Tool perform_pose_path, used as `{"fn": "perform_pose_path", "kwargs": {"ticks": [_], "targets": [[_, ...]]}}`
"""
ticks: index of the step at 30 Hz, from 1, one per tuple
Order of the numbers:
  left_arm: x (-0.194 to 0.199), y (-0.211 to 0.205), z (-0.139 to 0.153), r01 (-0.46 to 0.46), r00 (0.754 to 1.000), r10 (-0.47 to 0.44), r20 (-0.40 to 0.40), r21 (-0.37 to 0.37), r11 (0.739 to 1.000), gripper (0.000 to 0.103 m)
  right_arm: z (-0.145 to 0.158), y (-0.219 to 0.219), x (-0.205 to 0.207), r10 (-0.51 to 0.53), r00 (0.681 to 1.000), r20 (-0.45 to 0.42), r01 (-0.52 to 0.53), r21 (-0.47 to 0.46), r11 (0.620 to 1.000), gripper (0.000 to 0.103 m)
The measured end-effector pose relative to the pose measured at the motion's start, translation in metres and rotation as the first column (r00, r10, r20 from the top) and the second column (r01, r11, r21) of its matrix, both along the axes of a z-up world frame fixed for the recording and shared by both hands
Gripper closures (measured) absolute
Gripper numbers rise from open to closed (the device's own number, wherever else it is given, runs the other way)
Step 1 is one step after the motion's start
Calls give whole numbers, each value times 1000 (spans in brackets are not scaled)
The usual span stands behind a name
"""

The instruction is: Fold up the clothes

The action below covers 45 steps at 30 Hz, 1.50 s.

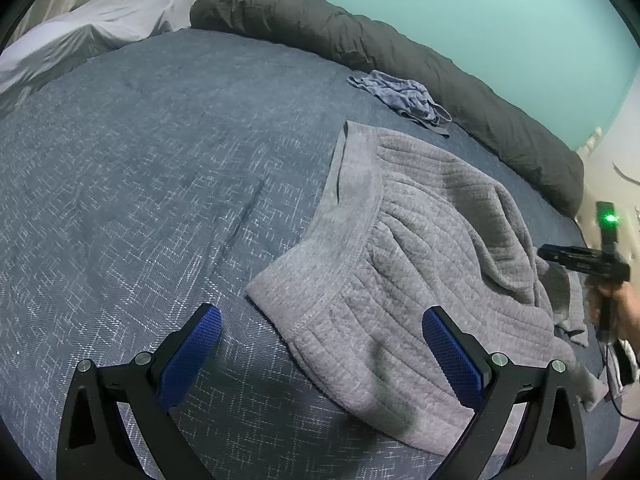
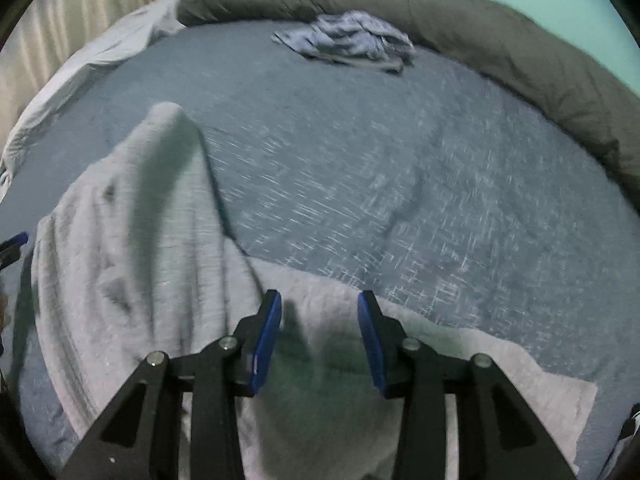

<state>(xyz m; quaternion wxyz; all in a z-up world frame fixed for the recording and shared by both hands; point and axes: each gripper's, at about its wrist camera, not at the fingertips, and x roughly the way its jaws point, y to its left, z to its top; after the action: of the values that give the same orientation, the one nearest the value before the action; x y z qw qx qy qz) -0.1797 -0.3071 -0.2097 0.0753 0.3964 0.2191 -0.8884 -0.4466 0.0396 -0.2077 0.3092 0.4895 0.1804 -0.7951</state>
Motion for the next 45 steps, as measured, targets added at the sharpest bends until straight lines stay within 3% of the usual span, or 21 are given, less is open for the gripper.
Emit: {"fn": "perform_pose_path", "kwargs": {"ticks": [1,3,6,9,10,15,19,21,27,28,29,30,31,33,37,41,45], "targets": [[0,-1,0,-1,1000,1,0,-1,1000,0,-7,1,-6,-7,999,38,7,-3,1000,52],[0,-2,0,-4,1000,4,0,1,1000,0,-17,-2,-12,-2,996,88,1,4,1000,52],[0,-3,0,-8,1000,8,0,1,1000,0,-29,-12,-5,58,994,96,-63,51,997,53],[-1,-1,-1,-3,1000,3,1,0,1000,0,-31,-13,4,85,994,72,-90,81,993,78],[-2,0,-1,-1,1000,1,2,-1,1000,0,-28,-12,6,85,995,48,-89,81,993,91],[-1,1,0,1,1000,-1,1,-5,1000,0,14,0,14,51,987,-150,-46,35,998,94],[0,0,0,-4,1000,4,0,-4,1000,0,53,7,11,-25,944,-329,31,13,999,94],[-1,0,0,-3,1000,3,0,-5,1000,0,55,8,8,-55,929,-366,73,36,997,94],[0,-3,0,-8,1000,8,-2,0,1000,0,11,-4,-4,-25,975,-219,58,145,988,90],[0,-3,0,-9,1000,9,-2,0,1000,0,3,-6,-5,-21,981,-193,53,162,985,87],[0,-3,0,-11,1000,11,-2,1,1000,0,-4,-8,-7,-18,986,-167,48,180,982,77],[0,-4,0,-13,1000,13,-3,1,1000,0,1,-6,-8,-45,982,-182,74,157,985,63],[0,-4,0,-13,1000,13,-3,2,1000,0,12,-3,-11,-80,976,-204,105,115,988,59],[-1,-2,0,-9,1000,9,-1,-1,1000,0,29,-1,-14,-128,966,-225,138,30,990,58],[-2,0,0,-2,1000,2,-2,-3,1000,0,52,-28,-4,-50,984,-171,36,-82,996,56],[-3,3,0,9,1000,-9,1,-7,1000,0,42,-68,8,51,995,-90,-61,-105,993,53],[-2,0,0,2,1000,-2,0,-5,1000,0,22,-96,12,106,992,-71,-113,-100,989,53]]}}
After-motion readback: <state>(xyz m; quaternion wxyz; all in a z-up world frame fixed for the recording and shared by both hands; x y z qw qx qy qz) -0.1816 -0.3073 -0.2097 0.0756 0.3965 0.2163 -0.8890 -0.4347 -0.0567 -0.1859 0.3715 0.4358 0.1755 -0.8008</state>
